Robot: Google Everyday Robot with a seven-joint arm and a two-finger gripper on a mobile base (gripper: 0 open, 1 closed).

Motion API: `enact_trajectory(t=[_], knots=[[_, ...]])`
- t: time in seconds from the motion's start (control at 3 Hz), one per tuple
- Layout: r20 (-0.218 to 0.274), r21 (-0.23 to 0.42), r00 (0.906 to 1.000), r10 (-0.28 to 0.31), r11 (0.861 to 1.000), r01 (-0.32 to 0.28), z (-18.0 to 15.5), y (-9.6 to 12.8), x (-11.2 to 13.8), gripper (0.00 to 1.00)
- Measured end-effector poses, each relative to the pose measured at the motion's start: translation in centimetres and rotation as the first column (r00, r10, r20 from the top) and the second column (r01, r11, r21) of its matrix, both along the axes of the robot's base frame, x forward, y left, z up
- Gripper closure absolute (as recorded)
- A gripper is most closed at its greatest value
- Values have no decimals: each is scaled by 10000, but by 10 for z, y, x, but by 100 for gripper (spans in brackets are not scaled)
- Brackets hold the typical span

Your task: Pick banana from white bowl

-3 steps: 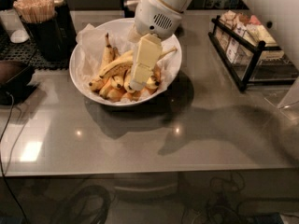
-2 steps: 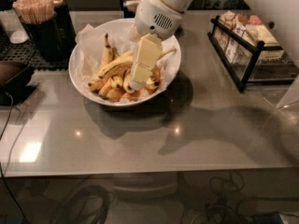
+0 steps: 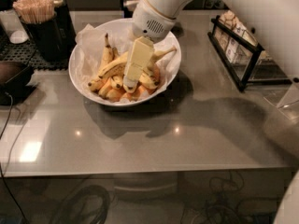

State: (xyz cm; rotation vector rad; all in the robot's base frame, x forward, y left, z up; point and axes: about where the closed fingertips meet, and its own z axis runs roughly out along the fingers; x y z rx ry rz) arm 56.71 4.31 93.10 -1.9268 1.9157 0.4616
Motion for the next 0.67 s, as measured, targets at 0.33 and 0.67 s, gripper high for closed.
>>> enact_trajectory(t=[0.33,0.67], knots=[[9,18,10000,41,10000,-41,0,3,2,19],[9,19,10000,41,10000,-41,0,3,2,42]])
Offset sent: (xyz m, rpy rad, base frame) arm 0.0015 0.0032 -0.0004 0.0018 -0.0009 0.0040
